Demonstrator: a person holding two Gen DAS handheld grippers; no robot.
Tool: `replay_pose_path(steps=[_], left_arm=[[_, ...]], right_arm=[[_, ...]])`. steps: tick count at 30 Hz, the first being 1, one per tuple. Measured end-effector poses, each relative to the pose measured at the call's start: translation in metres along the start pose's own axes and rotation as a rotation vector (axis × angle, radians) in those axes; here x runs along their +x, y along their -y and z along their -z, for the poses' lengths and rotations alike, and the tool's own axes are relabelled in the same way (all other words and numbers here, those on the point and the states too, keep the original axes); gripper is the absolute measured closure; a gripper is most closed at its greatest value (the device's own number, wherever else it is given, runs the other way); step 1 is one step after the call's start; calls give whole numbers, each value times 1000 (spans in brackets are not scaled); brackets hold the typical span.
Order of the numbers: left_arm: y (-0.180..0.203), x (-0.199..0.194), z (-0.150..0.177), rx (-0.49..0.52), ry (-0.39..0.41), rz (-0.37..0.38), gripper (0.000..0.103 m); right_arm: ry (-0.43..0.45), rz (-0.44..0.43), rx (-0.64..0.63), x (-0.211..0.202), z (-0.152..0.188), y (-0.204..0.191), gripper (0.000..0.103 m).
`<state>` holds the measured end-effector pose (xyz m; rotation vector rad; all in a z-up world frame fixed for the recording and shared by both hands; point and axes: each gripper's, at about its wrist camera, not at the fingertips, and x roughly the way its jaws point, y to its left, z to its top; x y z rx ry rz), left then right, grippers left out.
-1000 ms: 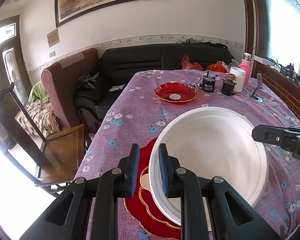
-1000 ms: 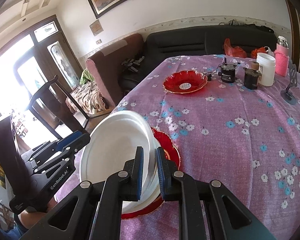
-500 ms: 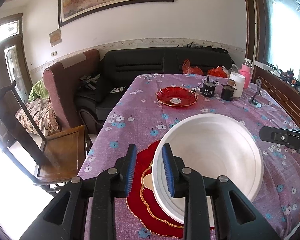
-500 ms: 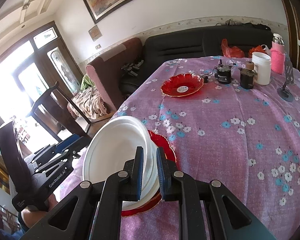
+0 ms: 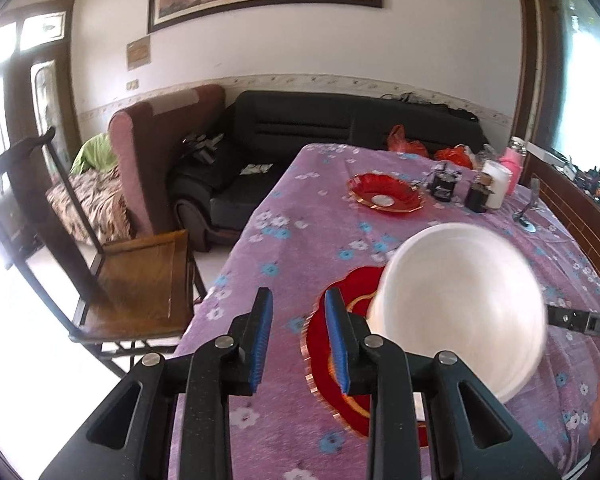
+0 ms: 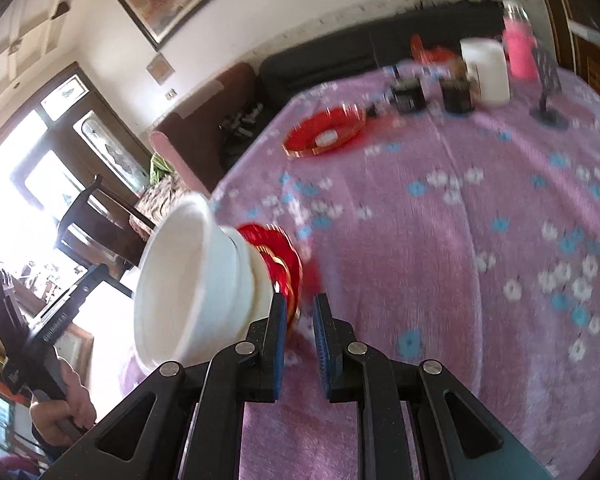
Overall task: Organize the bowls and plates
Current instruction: 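Lower the white bowl onto the bowl stack with the left gripper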
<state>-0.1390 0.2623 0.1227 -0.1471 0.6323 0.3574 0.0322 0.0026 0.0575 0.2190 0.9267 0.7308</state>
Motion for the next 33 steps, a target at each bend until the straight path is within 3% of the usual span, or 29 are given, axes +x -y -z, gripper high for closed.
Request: replay_pose_path(steps=[8, 12, 20, 25, 30, 33], left_arm=[[-19, 37, 23, -69, -177, 117, 75], [-12, 43, 27, -53, -200, 136, 59], [-9, 61, 31, -48, -235, 130, 59], [-13, 80, 33, -68, -275, 157, 82], [-10, 94, 37, -68, -300, 189, 93], [-2, 96, 39, -47, -288, 170, 94]], right_arm=[[-92, -46, 46, 31, 8, 7, 88], [-113, -42, 48, 40, 9, 5, 88], [-142, -29, 29, 55, 6, -2, 88], [-161, -20, 20, 65, 5, -6, 88], [-171, -30, 36, 73, 3, -4, 88], [-177, -36, 39, 77, 4, -5, 88]])
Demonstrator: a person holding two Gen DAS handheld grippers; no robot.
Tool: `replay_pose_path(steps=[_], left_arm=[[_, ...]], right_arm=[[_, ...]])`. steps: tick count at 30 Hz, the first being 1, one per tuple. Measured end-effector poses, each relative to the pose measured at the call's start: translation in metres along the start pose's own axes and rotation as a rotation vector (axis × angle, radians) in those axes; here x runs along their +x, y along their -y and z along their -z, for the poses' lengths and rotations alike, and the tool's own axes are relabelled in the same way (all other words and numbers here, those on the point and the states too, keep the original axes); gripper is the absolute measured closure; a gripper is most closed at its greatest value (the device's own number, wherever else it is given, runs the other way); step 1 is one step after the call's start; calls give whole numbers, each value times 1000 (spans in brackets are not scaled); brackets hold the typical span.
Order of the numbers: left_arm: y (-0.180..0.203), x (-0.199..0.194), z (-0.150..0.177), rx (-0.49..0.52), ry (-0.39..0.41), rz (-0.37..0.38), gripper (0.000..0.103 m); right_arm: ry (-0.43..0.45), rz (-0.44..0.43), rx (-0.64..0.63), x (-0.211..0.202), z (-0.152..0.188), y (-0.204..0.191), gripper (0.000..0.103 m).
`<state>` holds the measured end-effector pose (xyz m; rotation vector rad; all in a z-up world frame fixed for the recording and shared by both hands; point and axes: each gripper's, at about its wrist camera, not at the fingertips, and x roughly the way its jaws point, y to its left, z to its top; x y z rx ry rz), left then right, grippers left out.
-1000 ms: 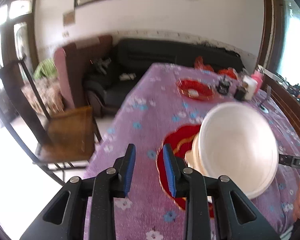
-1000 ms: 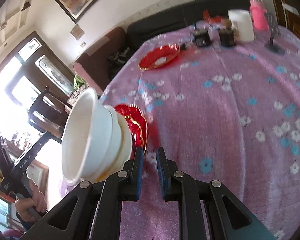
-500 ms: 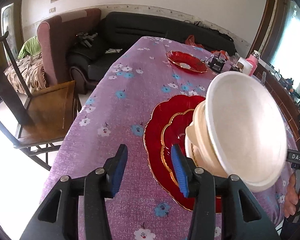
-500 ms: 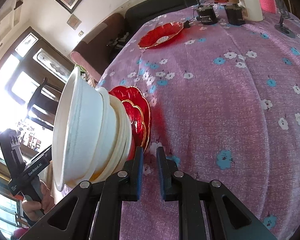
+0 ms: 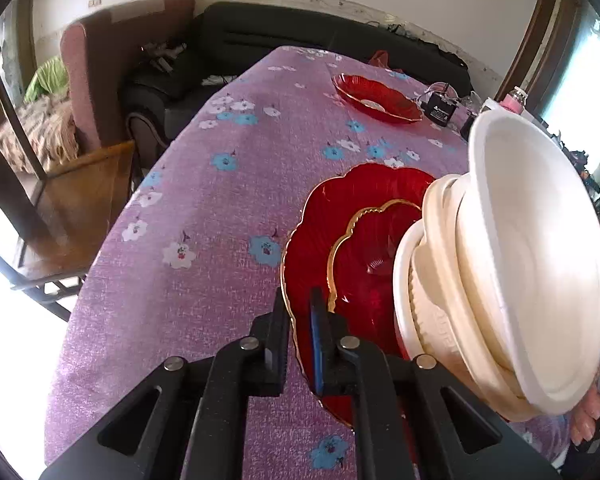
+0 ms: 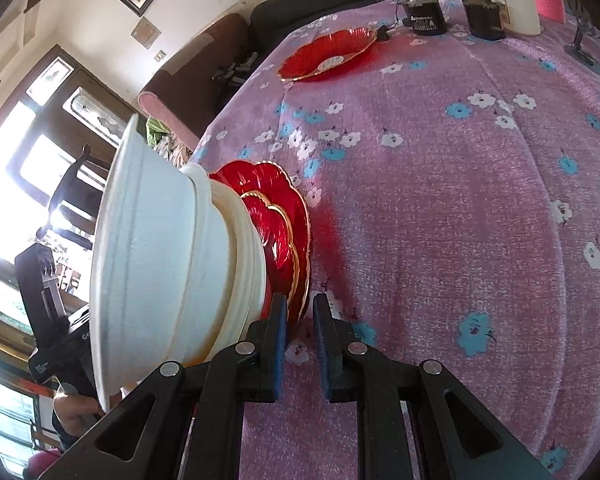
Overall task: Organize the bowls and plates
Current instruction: 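Lower the white bowl onto the bowl stack with the left gripper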
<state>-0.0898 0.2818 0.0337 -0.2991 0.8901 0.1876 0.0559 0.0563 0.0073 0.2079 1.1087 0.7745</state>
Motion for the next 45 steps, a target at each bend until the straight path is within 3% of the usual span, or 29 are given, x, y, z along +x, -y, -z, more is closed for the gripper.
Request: replay_pose_path(steps=[5, 11, 18, 27, 34, 45], left_arm=[[8, -3, 6, -5, 7, -5, 94], [42, -1, 11, 46, 2, 33, 94], [108, 9, 13, 150, -21, 106, 94], [175, 33, 15, 254, -52, 129, 93], [190, 38, 14, 277, -14, 87, 92], [190, 37, 17, 280, 0, 82, 92]], right_arm=[[35, 13, -17, -7, 5, -2, 89], [90, 91, -50, -43, 14, 5, 89], [129, 156, 32, -89, 30, 58, 90], [185, 218, 140, -126, 54, 116, 90], [215, 231, 151, -131, 57, 124, 90], [220, 244, 144, -132, 60, 121, 89]])
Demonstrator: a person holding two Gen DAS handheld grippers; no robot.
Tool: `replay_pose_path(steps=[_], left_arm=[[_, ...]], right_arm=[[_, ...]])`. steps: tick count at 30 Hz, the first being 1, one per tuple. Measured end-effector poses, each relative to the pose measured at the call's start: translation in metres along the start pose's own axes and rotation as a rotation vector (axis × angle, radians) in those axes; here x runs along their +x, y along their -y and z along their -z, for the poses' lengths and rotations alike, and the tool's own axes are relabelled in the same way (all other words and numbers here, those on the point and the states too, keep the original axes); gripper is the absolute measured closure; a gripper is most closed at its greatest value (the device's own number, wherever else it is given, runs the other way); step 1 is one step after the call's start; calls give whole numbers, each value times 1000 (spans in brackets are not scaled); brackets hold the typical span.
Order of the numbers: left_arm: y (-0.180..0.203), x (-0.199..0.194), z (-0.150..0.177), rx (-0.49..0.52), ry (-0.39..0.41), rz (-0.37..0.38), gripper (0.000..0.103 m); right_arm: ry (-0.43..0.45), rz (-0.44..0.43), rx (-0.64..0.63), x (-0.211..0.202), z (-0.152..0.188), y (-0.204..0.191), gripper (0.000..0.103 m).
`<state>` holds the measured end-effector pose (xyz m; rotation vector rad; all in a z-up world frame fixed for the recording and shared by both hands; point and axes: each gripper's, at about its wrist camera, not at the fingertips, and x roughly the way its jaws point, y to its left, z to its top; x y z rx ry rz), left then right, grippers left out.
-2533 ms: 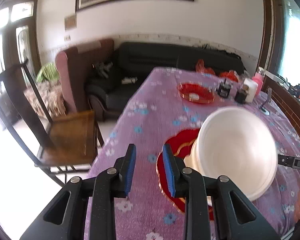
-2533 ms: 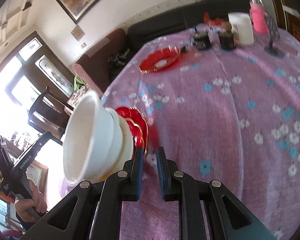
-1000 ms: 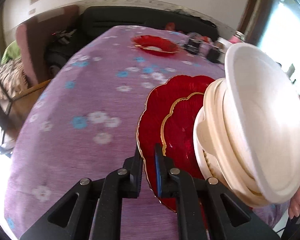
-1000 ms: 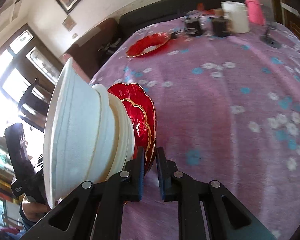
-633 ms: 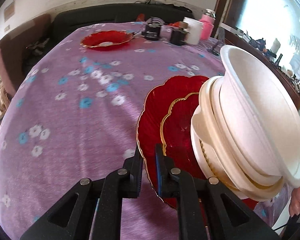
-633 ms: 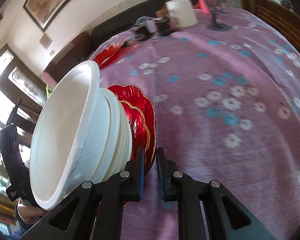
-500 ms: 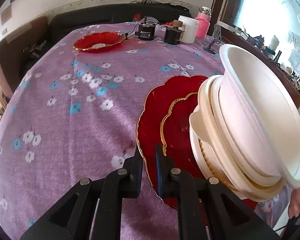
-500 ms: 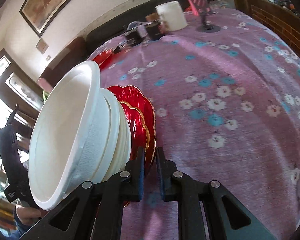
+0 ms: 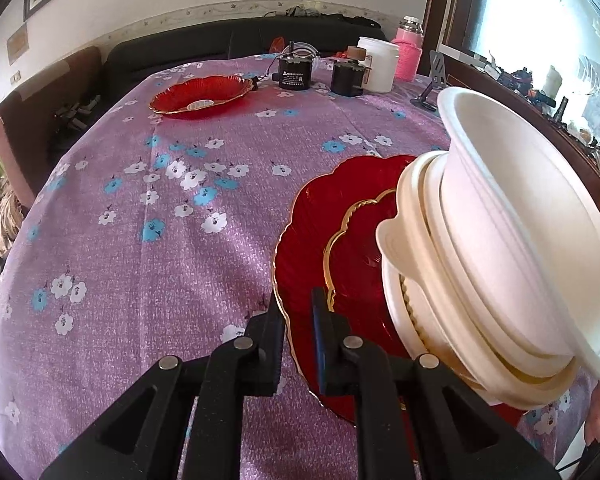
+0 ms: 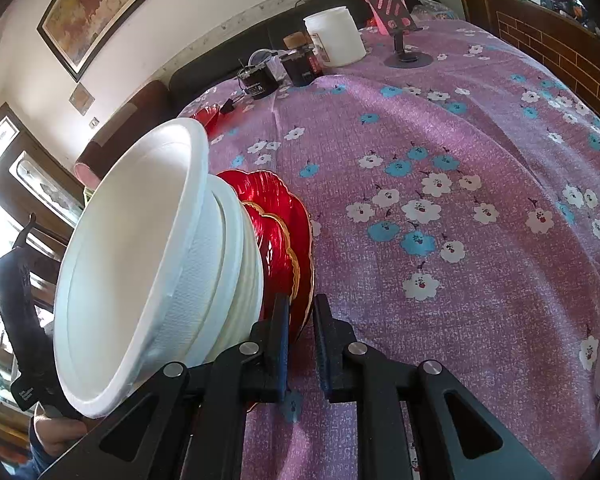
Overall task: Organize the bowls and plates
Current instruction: 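Lower the white bowl onto the bowl stack with the left gripper, then open the left gripper and pull it back from the stack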
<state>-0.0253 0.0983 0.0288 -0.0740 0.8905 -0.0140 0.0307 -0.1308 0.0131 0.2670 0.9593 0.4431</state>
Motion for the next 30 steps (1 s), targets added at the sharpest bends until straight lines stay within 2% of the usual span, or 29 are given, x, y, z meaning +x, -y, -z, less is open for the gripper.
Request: replay_pose_path(steps=[12, 14, 16, 18, 20, 24, 27, 30], left_arm=[[-1, -22, 6, 13, 52, -16, 90], [-2, -27, 10, 14, 59, -11, 87], [-2, -34, 18, 15, 73, -10, 81], [-1, -39, 23, 21, 89, -20, 78], [0, -45, 30, 22, 108, -17, 75], [6, -58, 47, 24, 164, -13, 57], [14, -65, 59, 46, 207, -7, 52], [21, -69, 68, 63, 224, 5, 36]], right_arm=[[42, 39, -23, -27, 5, -5, 87], [54, 49, -21, -34, 9, -4, 85], [76, 64, -15, -43, 14, -3, 76], [99, 85, -22, -50, 21, -3, 64], [119, 104, -29, -54, 29, -5, 59], [180, 111, -31, -63, 50, -10, 51], [231, 141, -59, -65, 68, -17, 48], [251, 126, -44, -63, 82, -17, 40]])
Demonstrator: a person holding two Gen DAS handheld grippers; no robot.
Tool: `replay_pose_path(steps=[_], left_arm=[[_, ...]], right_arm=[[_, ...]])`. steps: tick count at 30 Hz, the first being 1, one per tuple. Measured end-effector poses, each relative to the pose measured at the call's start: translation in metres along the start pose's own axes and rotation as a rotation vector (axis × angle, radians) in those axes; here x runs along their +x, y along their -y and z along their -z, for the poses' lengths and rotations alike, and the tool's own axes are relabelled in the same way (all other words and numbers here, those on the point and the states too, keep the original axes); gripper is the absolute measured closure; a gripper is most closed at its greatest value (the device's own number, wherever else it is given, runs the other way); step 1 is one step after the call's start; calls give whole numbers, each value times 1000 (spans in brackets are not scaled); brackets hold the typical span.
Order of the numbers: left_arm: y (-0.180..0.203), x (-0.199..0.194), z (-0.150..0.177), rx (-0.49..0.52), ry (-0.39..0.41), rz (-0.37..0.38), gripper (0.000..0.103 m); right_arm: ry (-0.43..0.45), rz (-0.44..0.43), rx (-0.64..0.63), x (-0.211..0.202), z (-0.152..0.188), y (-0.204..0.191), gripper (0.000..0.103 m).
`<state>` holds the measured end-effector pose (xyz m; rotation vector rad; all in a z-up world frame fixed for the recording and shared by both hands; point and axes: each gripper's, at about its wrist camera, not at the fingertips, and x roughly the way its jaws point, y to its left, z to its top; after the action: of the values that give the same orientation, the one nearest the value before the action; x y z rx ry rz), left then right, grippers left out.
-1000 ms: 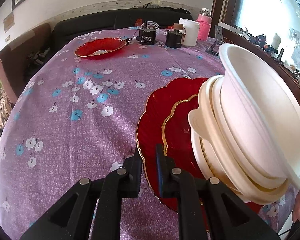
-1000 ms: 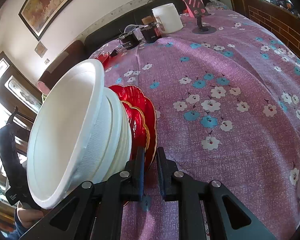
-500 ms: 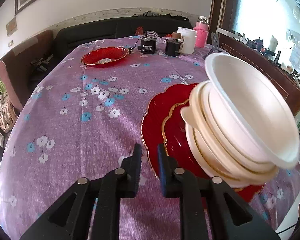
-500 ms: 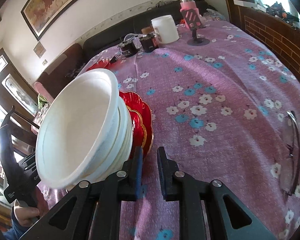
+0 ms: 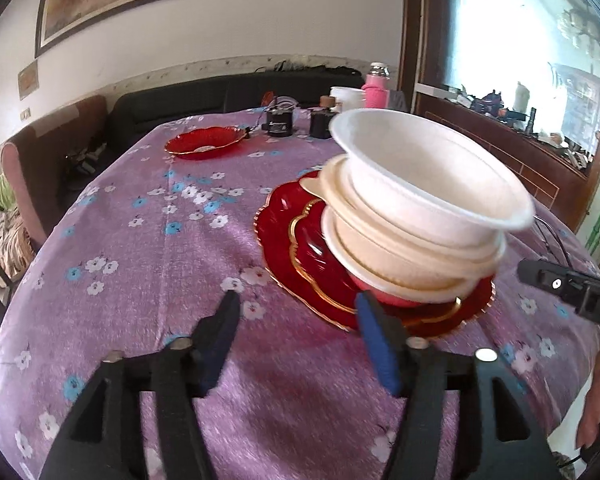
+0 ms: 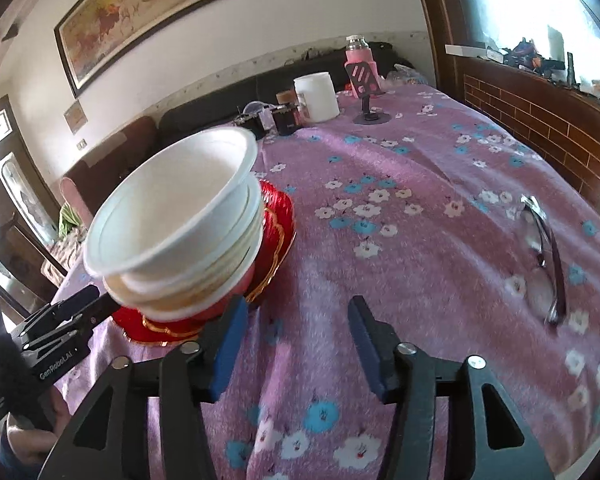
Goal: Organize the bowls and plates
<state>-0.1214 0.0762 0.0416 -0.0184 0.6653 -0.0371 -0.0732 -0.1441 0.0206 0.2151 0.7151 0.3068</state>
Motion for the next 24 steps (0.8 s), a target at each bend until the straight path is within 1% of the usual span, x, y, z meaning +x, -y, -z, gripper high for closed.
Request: replay_pose_path(steps=[2, 4, 6, 9, 13, 16, 18, 21, 23, 24], left_arm=[[5, -3, 5, 9, 17, 4, 33], [11, -7, 7, 36, 32, 0, 33], [15, -8, 8, 55, 38, -1, 33], [14, -8, 5, 41, 28, 24, 34], [7, -11, 3, 6, 52, 64, 34], [0, -11, 2, -8, 65, 78, 34], [-4, -10, 2, -12, 73, 72, 34], [-11, -10, -1, -17, 89, 93, 34], [-11, -14, -5, 9, 128, 94, 34], [-11, -15, -6, 16, 145, 104, 34]], right_arm=[[-1, -8, 5, 2, 7, 0, 39], [-1, 1, 6, 4, 12, 0, 36], [0, -4, 27, 6, 15, 6, 36], [-9, -14, 58, 10, 13, 13, 36], [20, 29, 66, 11, 6, 18, 35], [32, 57, 87, 16, 4, 22, 35], [34, 86, 114, 20, 2, 26, 35], [38, 96, 167, 24, -2, 33, 35], [45, 95, 194, 26, -5, 38, 35], [31, 88, 210, 29, -6, 41, 35]])
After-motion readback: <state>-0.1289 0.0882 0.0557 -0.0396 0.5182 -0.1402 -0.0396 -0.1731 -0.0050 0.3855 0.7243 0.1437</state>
